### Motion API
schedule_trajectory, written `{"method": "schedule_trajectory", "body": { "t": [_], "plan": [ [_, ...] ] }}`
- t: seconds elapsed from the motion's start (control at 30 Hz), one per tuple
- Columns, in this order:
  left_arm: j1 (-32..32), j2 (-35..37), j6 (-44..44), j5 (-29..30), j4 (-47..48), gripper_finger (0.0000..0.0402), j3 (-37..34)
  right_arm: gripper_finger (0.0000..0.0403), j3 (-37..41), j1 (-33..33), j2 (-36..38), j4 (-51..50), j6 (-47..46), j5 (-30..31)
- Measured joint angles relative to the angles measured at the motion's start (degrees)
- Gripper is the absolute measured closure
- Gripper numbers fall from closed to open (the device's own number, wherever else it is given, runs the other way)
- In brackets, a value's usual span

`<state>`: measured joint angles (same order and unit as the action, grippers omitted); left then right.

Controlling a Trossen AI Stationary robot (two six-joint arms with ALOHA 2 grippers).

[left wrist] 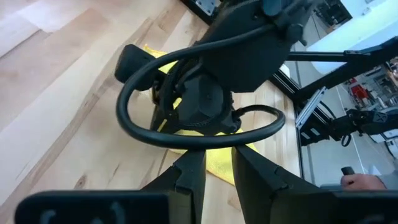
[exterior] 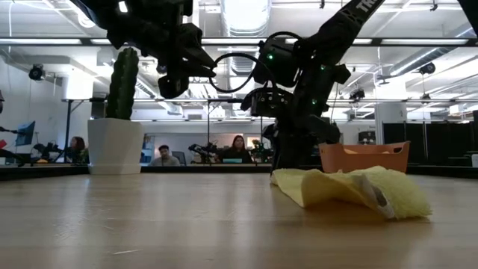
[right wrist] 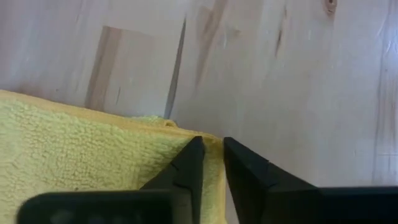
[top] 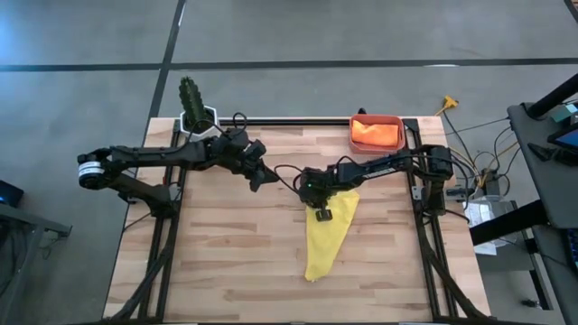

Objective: Roll microfiber towels into tight, uniform cylinder then place into a basket
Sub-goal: Fold the yellow towel

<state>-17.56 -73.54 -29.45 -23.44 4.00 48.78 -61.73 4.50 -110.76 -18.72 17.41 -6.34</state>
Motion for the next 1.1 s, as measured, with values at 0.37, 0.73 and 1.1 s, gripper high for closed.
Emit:
{"method": "schedule_trajectory", "body": {
  "t": [0.37, 0.73, 1.1],
  "plan": [
    [-0.07, -0.37, -0.36, 0.96, -0.09, 0.0340, -2.10, 0.0394, -8.19, 0.85, 5.97, -11.47, -5.12, -1.51],
    [-0.04, -0.29, -0.19, 0.90, -2.62, 0.0339, -2.17, 0.0394, -17.44, 2.01, 14.59, -20.21, -7.07, 2.56],
    [-0.70, -0.30, 0.36, 0.55, -6.60, 0.0219, -2.93, 0.0394, -22.33, 2.66, 17.29, -26.78, -6.74, 3.47]
  ]
}}
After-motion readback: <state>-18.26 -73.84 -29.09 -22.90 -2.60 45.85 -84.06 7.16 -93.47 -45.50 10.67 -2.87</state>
